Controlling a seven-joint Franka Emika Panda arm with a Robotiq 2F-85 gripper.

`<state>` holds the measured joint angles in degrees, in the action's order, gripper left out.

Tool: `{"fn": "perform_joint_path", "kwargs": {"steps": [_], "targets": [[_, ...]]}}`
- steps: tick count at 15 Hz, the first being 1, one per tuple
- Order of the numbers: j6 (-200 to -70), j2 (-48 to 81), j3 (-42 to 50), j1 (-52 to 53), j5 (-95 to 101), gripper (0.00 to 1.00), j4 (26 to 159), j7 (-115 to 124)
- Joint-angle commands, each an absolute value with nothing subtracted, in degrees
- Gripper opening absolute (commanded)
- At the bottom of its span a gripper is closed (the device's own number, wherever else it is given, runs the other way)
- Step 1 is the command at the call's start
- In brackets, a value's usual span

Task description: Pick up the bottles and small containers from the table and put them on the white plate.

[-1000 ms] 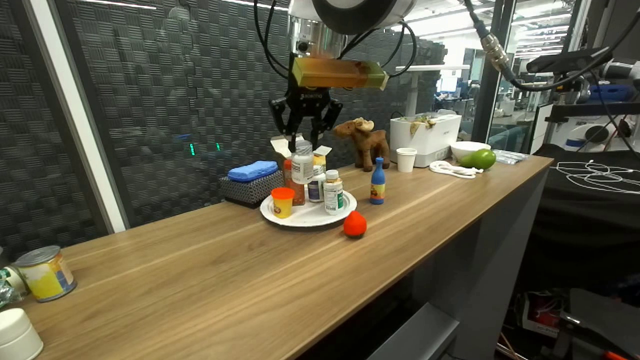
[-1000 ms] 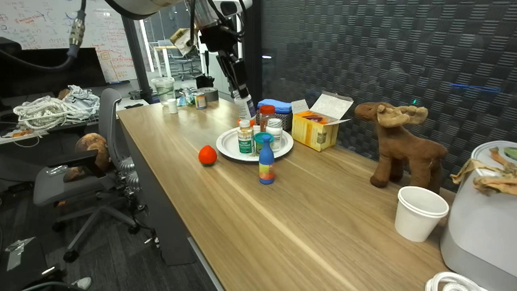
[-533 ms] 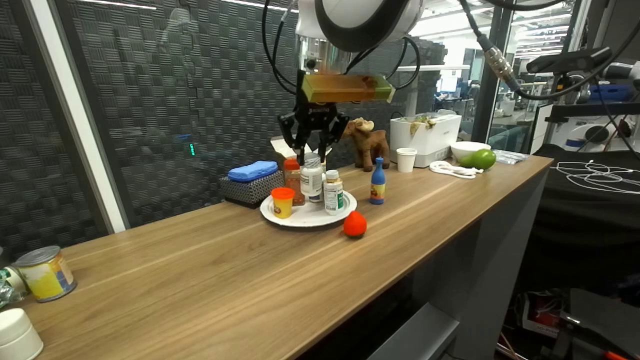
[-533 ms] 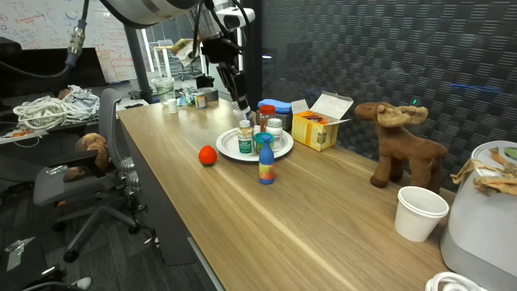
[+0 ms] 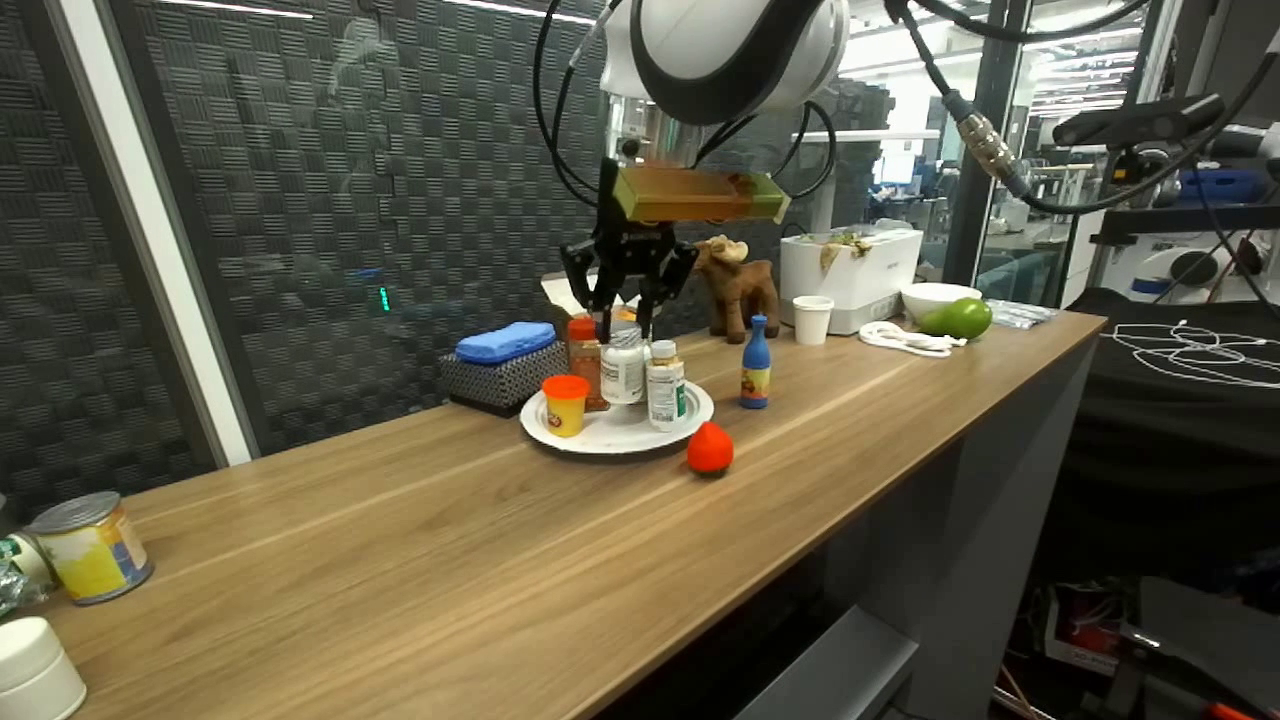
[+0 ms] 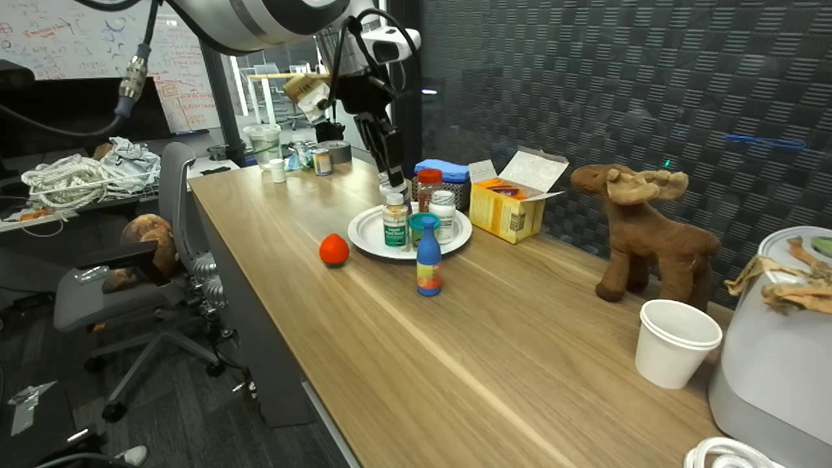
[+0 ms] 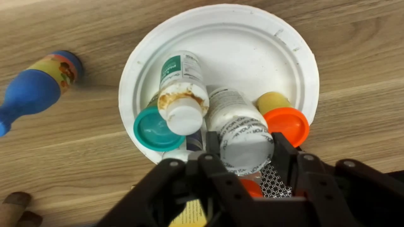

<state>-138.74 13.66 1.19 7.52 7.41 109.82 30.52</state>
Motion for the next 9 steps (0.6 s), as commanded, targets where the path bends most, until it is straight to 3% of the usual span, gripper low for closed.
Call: {"fn": "perform_joint_path", "kwargs": {"steps": [1,6,7,8,9], "targets": [[-140.56,14.75,0.57,7.01,5.57,0.20,109.26,27.43],[-142.68,16.13,1.38,7.52,7.38,0.20,109.41,27.26],[-143.16,16.13,1.49,7.60,7.54,0.27,109.49,27.17],[-143.48,16.14,1.68,7.72,7.96,0.70,109.58,27.25],[-143.78,15.99,1.79,7.83,8.30,0.71,109.68,27.24]]}}
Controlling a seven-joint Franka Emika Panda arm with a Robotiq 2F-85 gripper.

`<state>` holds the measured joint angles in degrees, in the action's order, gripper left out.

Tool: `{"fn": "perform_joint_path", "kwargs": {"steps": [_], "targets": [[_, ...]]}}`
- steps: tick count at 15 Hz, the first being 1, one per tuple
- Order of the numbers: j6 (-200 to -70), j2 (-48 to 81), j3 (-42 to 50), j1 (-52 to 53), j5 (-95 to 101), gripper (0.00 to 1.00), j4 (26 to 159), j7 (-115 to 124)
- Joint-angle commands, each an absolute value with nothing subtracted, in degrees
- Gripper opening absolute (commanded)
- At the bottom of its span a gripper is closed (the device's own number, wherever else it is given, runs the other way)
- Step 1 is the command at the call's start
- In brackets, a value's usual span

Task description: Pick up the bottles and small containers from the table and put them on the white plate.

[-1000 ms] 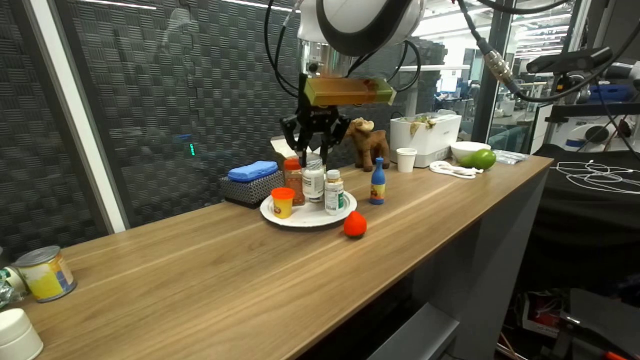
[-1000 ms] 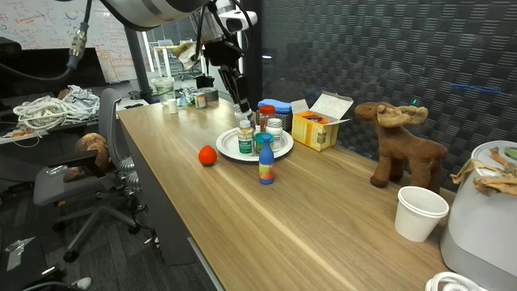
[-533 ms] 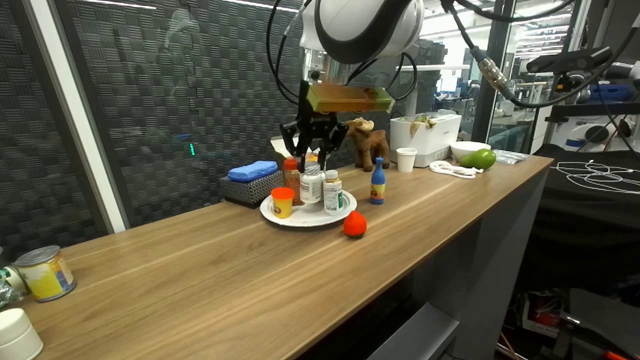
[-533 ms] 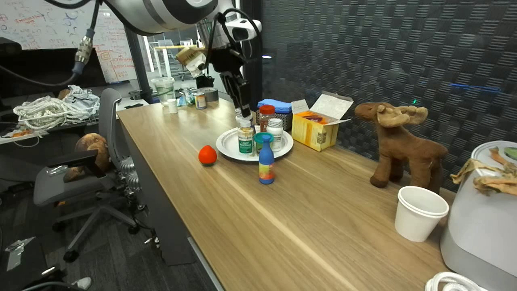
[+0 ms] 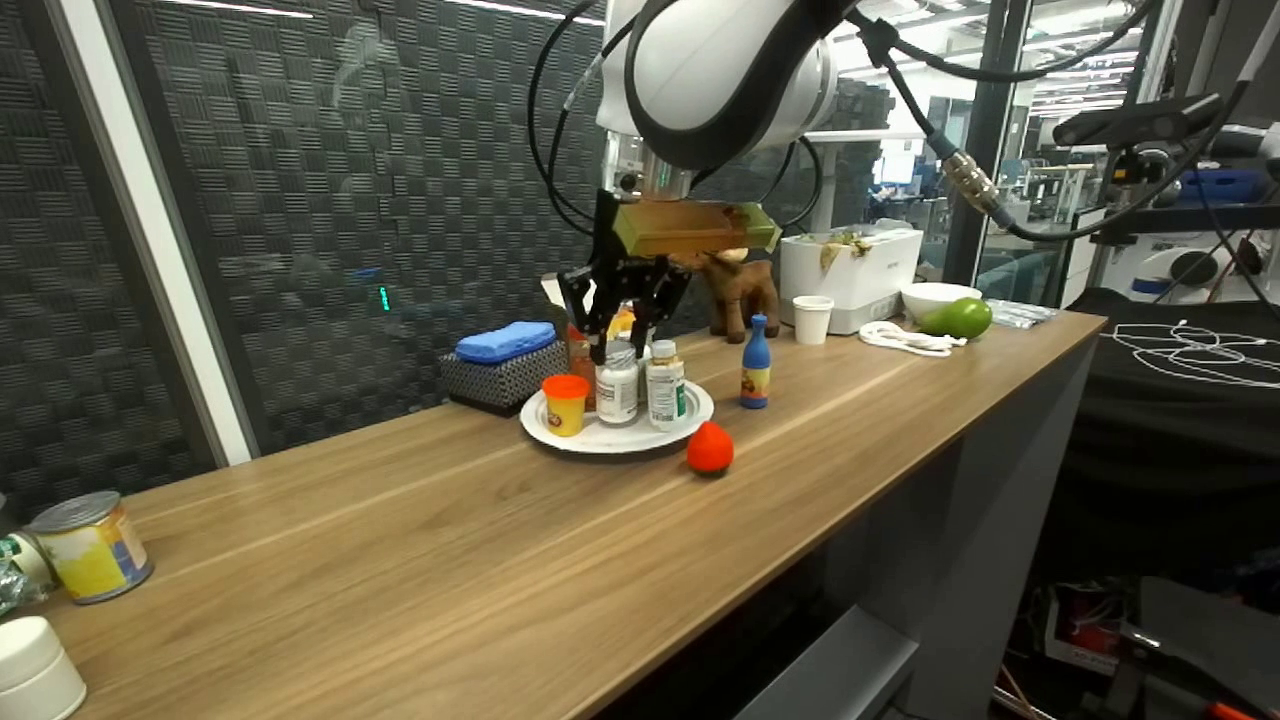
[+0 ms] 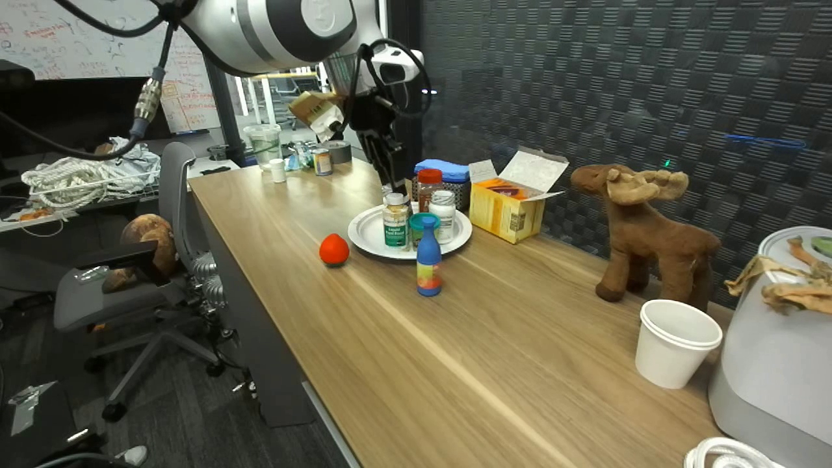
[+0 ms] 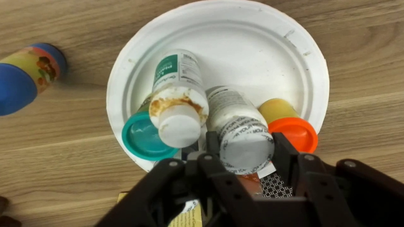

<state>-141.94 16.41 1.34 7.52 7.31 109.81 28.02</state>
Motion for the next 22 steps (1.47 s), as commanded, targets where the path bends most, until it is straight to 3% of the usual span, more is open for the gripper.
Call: {"fn": "perform_joint_path", "kwargs": {"steps": [1,4,16,22], "targets": [[-143.89,15.66,2.03,8.00,8.97,0.76,109.88,27.59],[-144.21,13.96,2.33,8.18,10.15,1.00,111.08,28.38],[-128.19,0.56,3.63,3.28,14.36,1.00,116.98,36.09],[-129.70,2.36,4.73,-1.78,12.43,1.00,116.95,35.31]]}}
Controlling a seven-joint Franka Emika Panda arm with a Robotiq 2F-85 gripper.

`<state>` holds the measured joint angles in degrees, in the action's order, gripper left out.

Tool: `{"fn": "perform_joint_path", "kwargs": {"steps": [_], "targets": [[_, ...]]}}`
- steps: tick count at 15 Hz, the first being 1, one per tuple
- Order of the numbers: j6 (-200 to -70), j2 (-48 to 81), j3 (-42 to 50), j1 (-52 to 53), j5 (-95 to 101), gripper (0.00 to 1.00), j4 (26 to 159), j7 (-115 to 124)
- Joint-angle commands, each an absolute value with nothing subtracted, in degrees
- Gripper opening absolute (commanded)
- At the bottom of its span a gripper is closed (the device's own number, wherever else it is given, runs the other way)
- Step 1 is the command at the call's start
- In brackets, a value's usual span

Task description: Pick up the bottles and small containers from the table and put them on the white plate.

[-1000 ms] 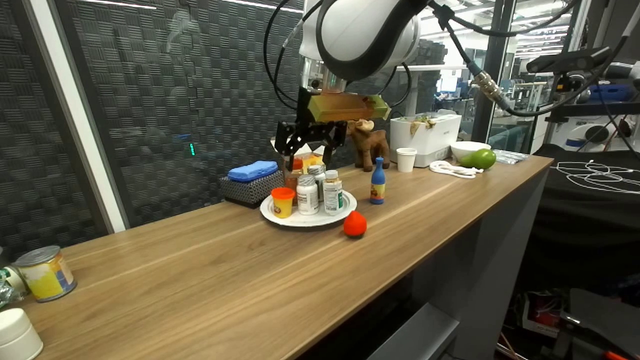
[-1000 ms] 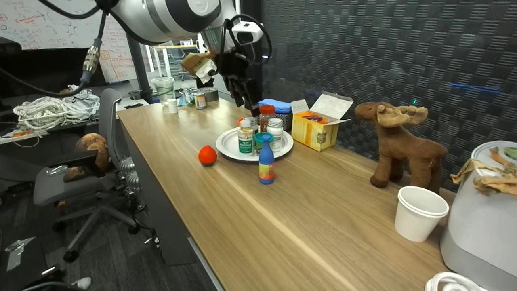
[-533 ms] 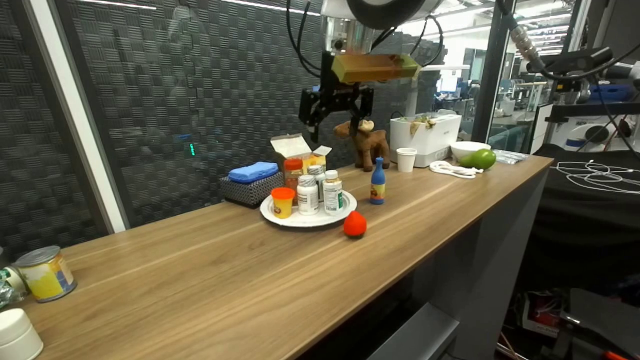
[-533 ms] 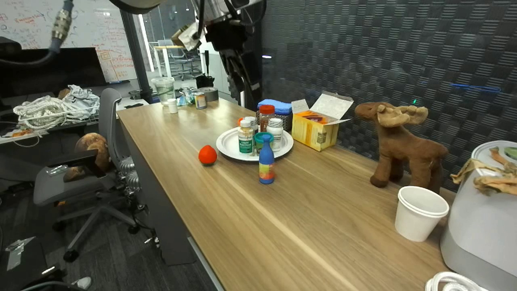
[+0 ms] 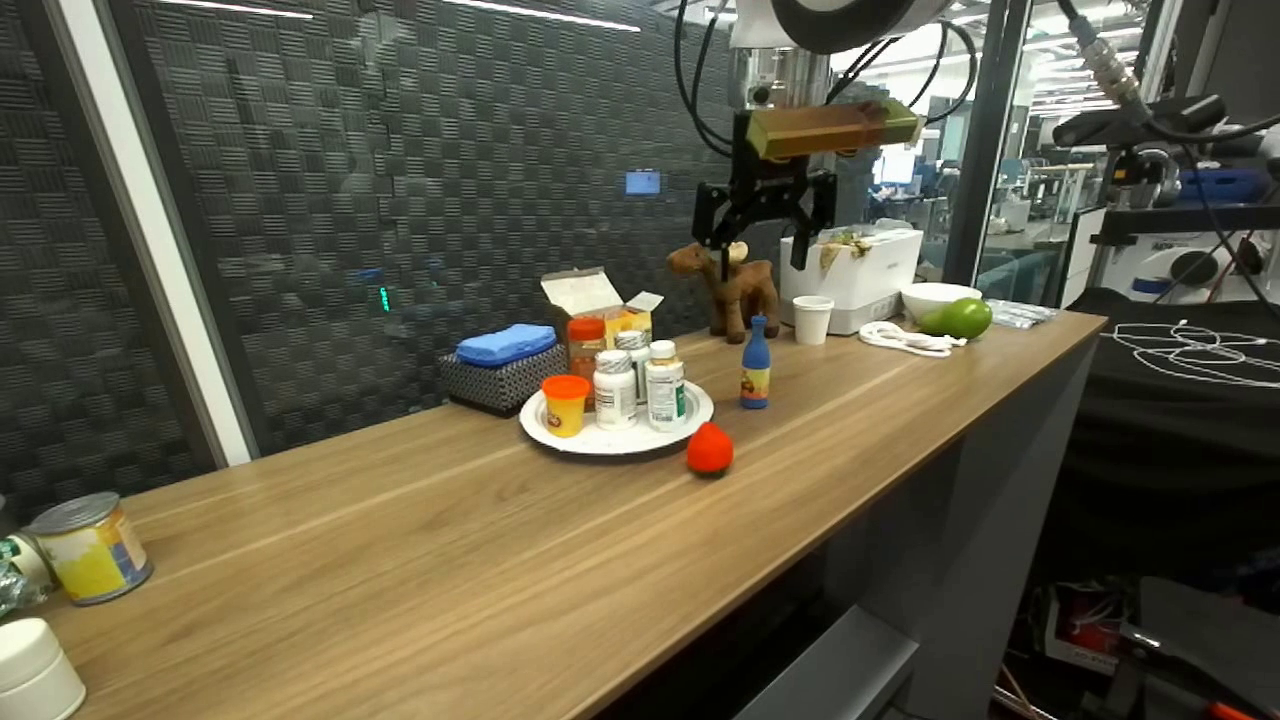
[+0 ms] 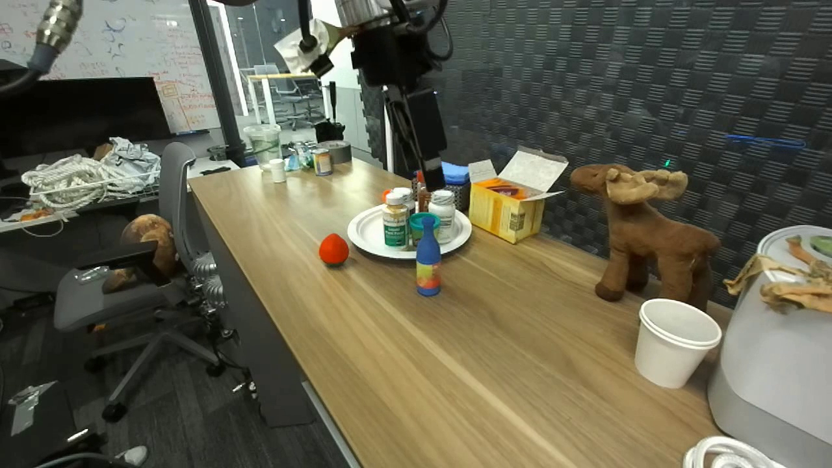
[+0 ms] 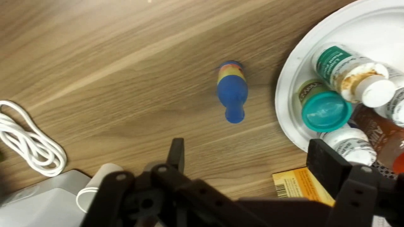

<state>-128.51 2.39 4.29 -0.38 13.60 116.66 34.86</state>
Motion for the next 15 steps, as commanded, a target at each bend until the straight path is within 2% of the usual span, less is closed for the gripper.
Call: {"fn": "perform_joint_path", "kwargs": {"steps": [1,13,14,15], "targets": [[-129.65,2.83,4.94,-2.31,11.95,1.00,116.68,35.21],[-131.75,7.33,5.02,-3.40,2.03,1.00,115.76,32.21],[-131.75,7.75,5.06,-3.39,1.89,0.94,115.62,32.10],[-131.72,8.05,5.08,-3.39,1.62,0.74,115.47,31.95]]}}
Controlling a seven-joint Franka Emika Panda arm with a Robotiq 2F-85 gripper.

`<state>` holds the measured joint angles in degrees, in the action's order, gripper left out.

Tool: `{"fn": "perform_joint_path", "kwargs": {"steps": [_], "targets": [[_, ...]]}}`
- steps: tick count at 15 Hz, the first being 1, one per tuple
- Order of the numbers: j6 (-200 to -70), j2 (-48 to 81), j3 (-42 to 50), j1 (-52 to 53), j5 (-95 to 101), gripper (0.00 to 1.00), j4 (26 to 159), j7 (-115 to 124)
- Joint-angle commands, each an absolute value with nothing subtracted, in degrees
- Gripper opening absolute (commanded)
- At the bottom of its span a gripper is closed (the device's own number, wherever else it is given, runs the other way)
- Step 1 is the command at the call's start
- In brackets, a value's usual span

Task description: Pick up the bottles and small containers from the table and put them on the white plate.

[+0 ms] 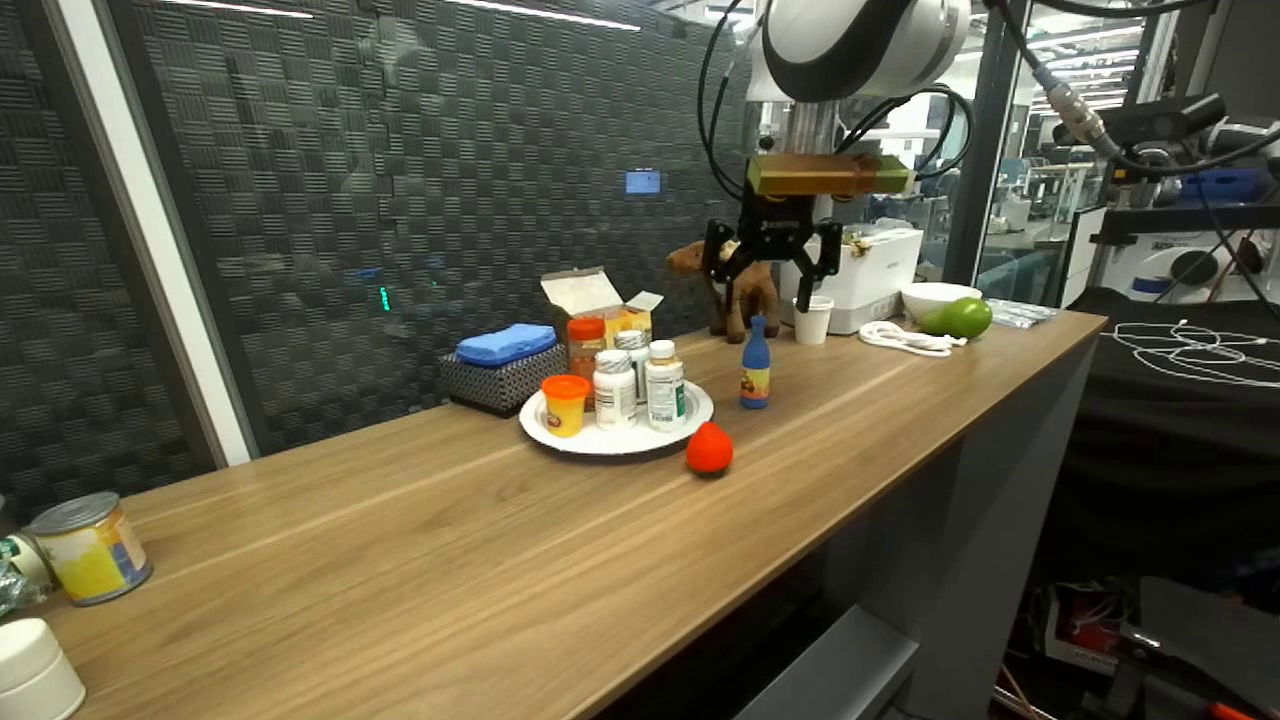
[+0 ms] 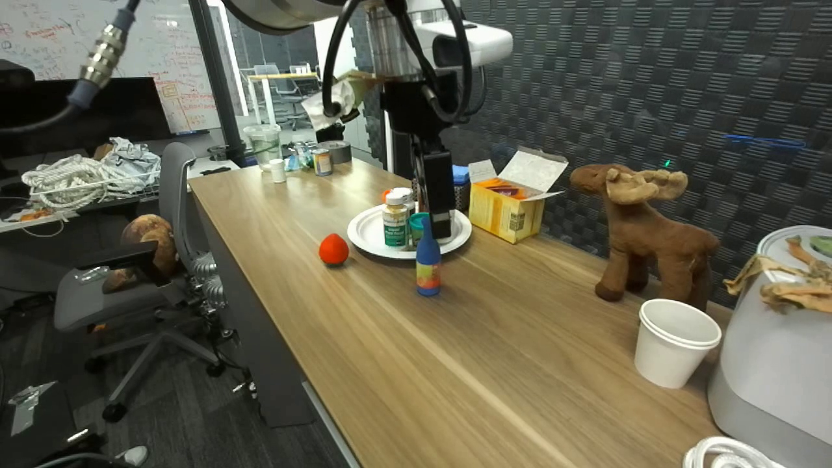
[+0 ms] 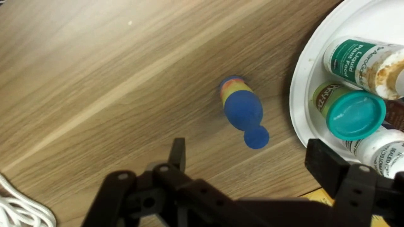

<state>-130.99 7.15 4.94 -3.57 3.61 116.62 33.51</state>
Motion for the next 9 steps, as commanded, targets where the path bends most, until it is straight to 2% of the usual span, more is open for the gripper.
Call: {"fn": "perform_joint_path", "kwargs": {"steps": [1,9], "targets": [[-131.82,8.35,5.13,-3.36,1.59,0.66,115.32,31.98],[-131.28,8.11,5.12,-2.75,2.20,0.05,115.28,32.69]]}}
